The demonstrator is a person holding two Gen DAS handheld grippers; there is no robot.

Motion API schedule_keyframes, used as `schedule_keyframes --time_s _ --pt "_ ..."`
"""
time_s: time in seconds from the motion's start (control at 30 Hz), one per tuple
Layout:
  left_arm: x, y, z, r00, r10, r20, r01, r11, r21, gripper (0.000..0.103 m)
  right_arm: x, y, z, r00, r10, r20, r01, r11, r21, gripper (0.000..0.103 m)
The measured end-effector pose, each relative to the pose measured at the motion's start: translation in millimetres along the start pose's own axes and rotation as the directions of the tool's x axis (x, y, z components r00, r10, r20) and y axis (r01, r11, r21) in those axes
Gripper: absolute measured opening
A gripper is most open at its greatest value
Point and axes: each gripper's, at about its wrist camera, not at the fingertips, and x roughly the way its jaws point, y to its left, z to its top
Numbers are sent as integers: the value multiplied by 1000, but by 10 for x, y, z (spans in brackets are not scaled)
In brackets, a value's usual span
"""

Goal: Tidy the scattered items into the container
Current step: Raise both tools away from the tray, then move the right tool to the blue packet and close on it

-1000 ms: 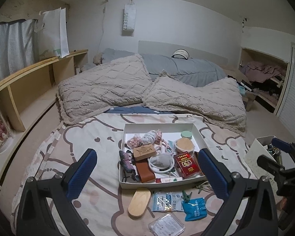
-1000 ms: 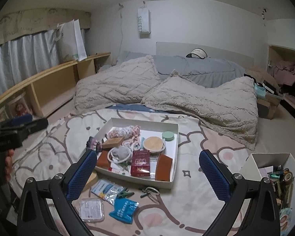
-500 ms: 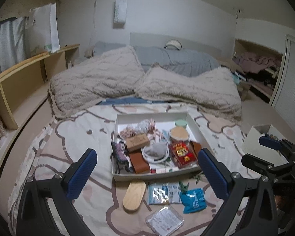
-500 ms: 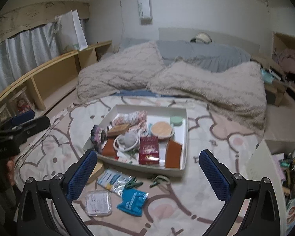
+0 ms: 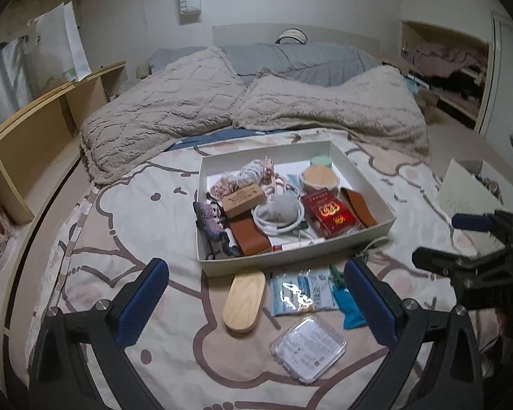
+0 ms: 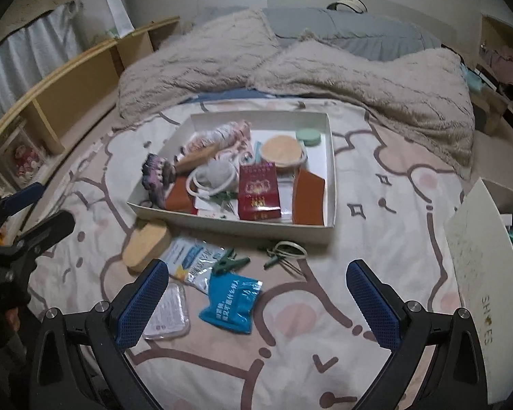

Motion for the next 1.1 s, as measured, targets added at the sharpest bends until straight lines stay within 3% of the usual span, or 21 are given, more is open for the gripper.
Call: schedule_keyframes --time_s 0.33,0.57,0.8,1.1 --pt "49 -66 -194 999 -33 -5 33 996 86 103 419 38 -97 986 -55 -155 61 998 32 103" --pt "149 -94 -418 997 -70 -11 71 984 164 103 741 167 -168 967 5 -256 10 998 55 103" --pt "201 -122 -558 994 -111 6 107 969 224 103 898 186 -181 956 49 -289 -16 993 114 103" --pt "243 -215 -717 989 -144 -14 142 944 299 103 1096 301 -241 936 86 -342 -53 993 105 73"
